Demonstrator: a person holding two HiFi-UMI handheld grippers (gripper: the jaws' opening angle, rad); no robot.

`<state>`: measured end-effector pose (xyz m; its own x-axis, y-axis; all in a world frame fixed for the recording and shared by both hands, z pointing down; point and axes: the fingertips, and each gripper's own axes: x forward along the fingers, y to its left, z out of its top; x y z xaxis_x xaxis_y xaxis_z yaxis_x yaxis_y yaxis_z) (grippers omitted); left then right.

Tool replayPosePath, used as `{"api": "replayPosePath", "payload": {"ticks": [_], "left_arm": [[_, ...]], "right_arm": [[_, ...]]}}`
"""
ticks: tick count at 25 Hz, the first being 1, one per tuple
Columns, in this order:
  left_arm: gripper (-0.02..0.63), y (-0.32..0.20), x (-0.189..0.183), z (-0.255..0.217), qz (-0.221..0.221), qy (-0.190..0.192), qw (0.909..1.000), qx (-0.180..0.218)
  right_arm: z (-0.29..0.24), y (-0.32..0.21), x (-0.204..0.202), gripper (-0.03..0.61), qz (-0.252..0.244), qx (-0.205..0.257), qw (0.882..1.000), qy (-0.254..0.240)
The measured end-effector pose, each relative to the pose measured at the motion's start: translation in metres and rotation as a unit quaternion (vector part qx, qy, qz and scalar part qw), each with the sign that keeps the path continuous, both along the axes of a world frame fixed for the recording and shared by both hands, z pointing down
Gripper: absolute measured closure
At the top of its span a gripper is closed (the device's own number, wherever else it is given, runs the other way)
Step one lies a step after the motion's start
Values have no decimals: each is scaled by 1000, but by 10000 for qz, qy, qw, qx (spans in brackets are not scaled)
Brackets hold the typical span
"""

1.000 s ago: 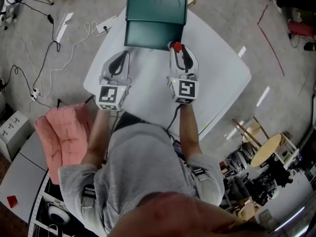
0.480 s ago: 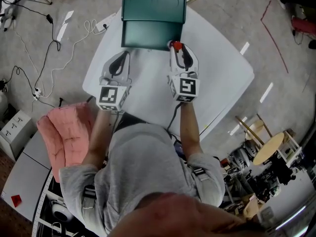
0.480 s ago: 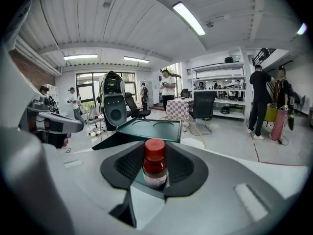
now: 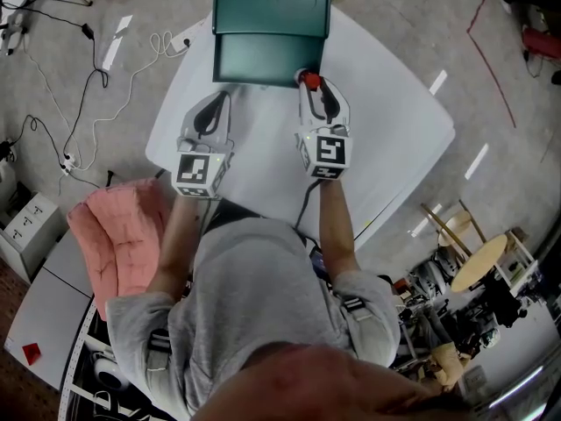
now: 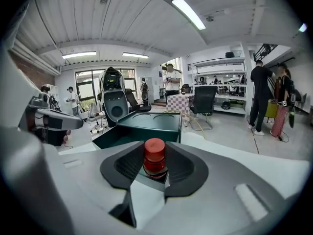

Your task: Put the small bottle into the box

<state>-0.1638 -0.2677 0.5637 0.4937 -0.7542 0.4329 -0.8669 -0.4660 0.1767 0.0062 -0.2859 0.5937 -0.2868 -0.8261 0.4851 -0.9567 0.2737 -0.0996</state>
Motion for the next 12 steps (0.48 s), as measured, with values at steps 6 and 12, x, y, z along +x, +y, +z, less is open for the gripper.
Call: {"api": "replayPosePath", "payload": {"ticks": [6, 12], "left_arm": [[602, 5, 3, -1, 5, 9, 10000, 7], [603, 10, 1, -2, -30, -38, 10000, 27]], "right_arm": [[1, 3, -2, 443, -53, -3, 10000, 11], [2, 5, -5, 440, -80, -11, 10000, -5]]}}
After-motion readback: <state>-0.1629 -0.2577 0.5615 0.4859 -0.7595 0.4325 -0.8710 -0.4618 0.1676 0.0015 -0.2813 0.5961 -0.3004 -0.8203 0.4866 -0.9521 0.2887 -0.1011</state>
